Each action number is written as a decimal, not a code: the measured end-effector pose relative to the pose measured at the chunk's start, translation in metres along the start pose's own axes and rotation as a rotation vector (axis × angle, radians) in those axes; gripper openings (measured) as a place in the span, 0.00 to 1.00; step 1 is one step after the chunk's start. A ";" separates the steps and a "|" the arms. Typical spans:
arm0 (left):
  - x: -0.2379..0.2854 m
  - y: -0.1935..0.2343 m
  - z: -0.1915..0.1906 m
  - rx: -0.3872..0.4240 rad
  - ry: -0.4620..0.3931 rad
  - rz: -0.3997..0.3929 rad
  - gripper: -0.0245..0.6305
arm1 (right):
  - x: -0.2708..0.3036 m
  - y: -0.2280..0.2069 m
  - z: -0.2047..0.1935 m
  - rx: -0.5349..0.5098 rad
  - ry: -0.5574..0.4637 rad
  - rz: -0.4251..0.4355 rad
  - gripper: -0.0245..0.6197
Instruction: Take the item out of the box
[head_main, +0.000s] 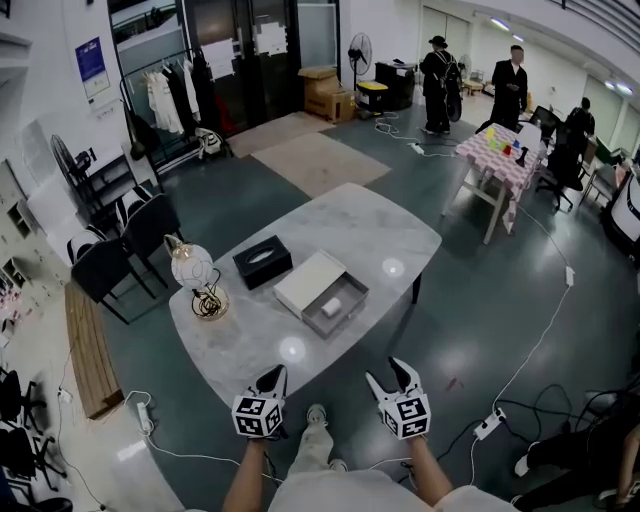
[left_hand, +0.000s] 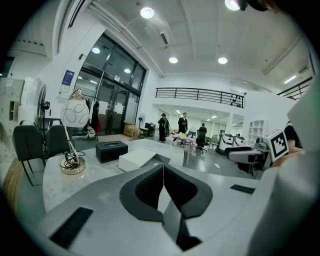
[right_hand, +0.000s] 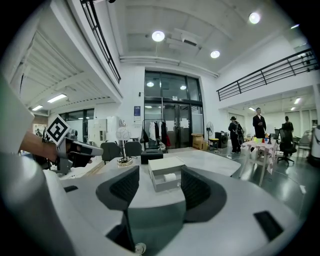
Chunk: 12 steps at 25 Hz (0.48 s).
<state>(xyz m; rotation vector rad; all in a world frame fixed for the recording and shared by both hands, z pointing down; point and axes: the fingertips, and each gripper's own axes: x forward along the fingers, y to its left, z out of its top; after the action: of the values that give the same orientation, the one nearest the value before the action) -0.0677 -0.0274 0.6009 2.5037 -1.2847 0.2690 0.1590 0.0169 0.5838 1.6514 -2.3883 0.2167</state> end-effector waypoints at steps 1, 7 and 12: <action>0.007 0.002 0.002 0.000 -0.001 -0.003 0.06 | 0.005 -0.002 0.002 -0.002 0.000 -0.001 0.42; 0.048 0.017 0.022 -0.003 -0.011 -0.027 0.06 | 0.040 -0.021 0.013 -0.010 0.007 -0.008 0.42; 0.077 0.035 0.038 -0.007 -0.011 -0.039 0.06 | 0.068 -0.035 0.026 -0.016 0.010 -0.018 0.42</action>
<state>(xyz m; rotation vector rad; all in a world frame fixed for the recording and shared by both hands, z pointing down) -0.0507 -0.1177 0.5956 2.5247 -1.2379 0.2423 0.1662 -0.0628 0.5768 1.6611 -2.3608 0.2019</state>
